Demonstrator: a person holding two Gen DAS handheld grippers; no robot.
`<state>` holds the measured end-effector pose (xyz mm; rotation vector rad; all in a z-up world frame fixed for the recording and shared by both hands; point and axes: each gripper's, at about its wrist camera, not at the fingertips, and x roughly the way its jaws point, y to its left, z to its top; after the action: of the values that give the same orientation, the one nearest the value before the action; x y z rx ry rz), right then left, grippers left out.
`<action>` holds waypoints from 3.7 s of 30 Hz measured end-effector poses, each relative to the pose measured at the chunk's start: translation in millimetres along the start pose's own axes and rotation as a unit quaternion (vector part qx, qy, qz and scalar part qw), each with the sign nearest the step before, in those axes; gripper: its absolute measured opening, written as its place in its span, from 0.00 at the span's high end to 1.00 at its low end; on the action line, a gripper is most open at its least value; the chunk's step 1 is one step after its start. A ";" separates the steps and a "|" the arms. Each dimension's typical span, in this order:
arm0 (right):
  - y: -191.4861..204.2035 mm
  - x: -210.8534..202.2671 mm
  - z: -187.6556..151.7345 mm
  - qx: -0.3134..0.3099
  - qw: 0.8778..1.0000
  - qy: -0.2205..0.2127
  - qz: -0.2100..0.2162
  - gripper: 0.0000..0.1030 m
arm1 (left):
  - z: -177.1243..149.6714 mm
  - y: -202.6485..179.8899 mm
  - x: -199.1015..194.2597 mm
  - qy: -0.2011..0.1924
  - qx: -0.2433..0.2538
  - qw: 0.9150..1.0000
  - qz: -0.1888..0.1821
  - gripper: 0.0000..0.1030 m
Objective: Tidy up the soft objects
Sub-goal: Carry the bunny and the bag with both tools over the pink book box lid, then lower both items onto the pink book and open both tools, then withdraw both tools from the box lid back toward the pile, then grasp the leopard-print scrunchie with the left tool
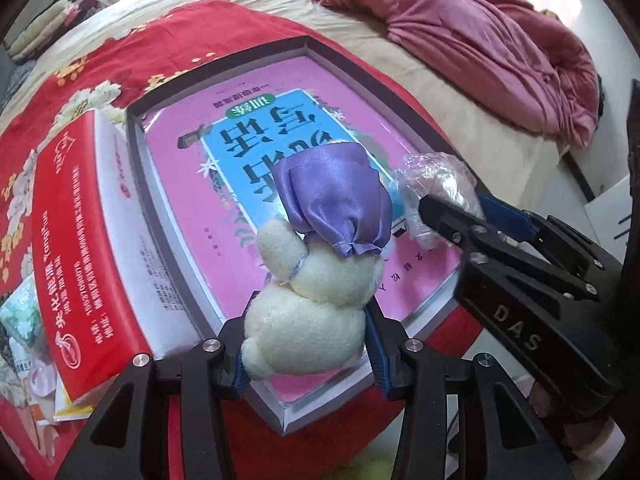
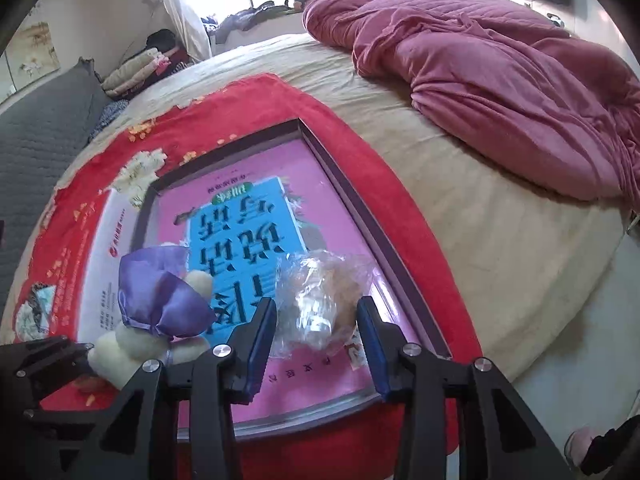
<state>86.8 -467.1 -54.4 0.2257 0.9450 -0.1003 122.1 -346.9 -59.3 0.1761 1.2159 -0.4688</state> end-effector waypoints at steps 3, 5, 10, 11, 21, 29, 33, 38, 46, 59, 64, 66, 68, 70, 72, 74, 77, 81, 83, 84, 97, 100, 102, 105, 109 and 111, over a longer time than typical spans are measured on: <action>-4.5 2.4 -4.4 0.011 1.000 0.006 0.004 0.59 | -0.7 -3.0 3.5 0.003 0.005 1.000 0.007 0.52; -9.1 -1.6 -6.0 0.017 1.000 0.001 0.002 0.59 | 0.3 -4.4 4.5 0.004 0.006 1.000 0.009 0.52; -18.5 -24.0 -4.4 0.025 0.999 -0.026 -0.002 0.58 | 0.4 -8.6 6.1 -0.002 0.015 1.000 0.012 0.46; -19.6 -27.0 -3.5 0.026 0.999 -0.028 -0.002 0.58 | 0.2 -10.3 7.5 0.000 0.018 1.000 0.016 0.44; -14.1 -46.7 5.5 0.016 0.999 -0.041 -0.017 0.56 | -3.3 2.7 -24.9 -0.035 -0.006 0.999 -0.008 0.28; 7.9 -73.1 12.5 -0.002 0.998 -0.055 -0.018 0.50 | -16.5 34.4 -83.1 -0.093 -0.025 0.995 -0.002 0.25; 24.0 -88.1 13.1 -0.003 0.998 -0.063 -0.010 0.48 | -29.6 57.2 -105.0 -0.104 -0.039 0.994 0.003 0.25; 56.4 -108.5 11.1 -0.018 0.997 -0.079 0.004 0.47 | -49.5 91.5 -130.3 -0.117 -0.062 0.991 0.011 0.25; 123.9 -130.7 8.0 -0.056 0.994 -0.091 0.034 0.47 | -83.5 174.3 -173.0 -0.146 -0.127 0.980 0.034 0.25; 222.9 -131.2 -16.0 -0.121 0.988 -0.075 0.061 0.47 | -145.2 283.3 -198.1 -0.158 -0.209 0.963 0.067 0.25; 256.5 -115.6 -34.1 -0.143 0.986 -0.052 0.068 0.47 | -160.3 301.8 -189.7 -0.145 -0.222 0.962 0.067 0.25; 266.5 -109.1 -40.4 -0.151 0.985 -0.043 0.070 0.47 | -162.8 305.9 -184.6 -0.140 -0.228 0.962 0.061 0.25; 276.7 -101.8 -46.0 -0.161 0.984 -0.033 0.067 0.47 | -163.5 307.9 -181.4 -0.140 -0.228 0.962 0.056 0.25; 284.3 -94.7 -50.4 -0.170 0.983 -0.028 0.068 0.47 | -159.0 308.3 -174.9 -0.135 -0.224 0.964 0.054 0.25; 290.3 -88.7 -54.8 -0.177 0.982 -0.024 0.064 0.47 | -150.8 306.7 -167.5 -0.130 -0.220 0.966 0.051 0.25; 292.8 -82.2 -58.0 -0.179 0.982 -0.017 0.064 0.47 | -142.4 305.0 -160.7 -0.125 -0.210 0.968 0.052 0.25; 289.8 -68.6 -61.8 -0.175 0.983 -0.003 0.060 0.47 | -126.4 301.9 -148.4 -0.120 -0.195 0.972 0.052 0.25; 281.9 -54.4 -66.8 -0.165 0.985 0.012 0.058 0.47 | -104.7 301.6 -128.8 -0.107 -0.174 0.977 0.055 0.25; 278.7 -47.4 -68.8 -0.162 0.985 0.021 0.058 0.47 | -97.7 304.9 -121.2 -0.103 -0.173 0.978 0.056 0.25; 276.9 -44.0 -69.1 -0.162 0.985 0.023 0.056 0.47 | -92.7 307.6 -116.1 -0.098 -0.171 0.979 0.058 0.25; 272.1 -9.7 -63.8 -0.149 0.987 0.034 0.043 0.67 | -69.0 324.6 -82.7 -0.078 -0.158 0.983 0.044 0.24; 270.9 -0.5 -64.2 -0.141 0.989 0.040 0.036 0.73 | -64.5 325.7 -78.9 -0.079 -0.153 0.984 0.043 0.24; 270.2 1.3 -64.0 -0.136 0.989 0.037 0.038 0.74 | -62.0 325.7 -76.0 -0.078 -0.149 0.985 0.042 0.25; 268.4 0.2 -63.8 -0.131 0.990 0.031 0.047 0.76 | -58.2 326.2 -66.0 -0.067 -0.147 0.986 0.037 0.37; 265.7 -3.2 -62.8 -0.128 0.990 0.026 0.057 0.77 | -54.3 325.2 -55.0 -0.054 -0.143 0.988 0.031 0.65; 263.9 -5.9 -61.7 -0.122 0.990 0.025 0.063 0.77 | -52.1 322.5 -55.1 -0.061 -0.137 0.988 0.032 0.80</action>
<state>83.1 -196.2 -45.5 0.0603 0.9803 0.1375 203.7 -25.8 -63.8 -0.0481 1.1371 -0.2490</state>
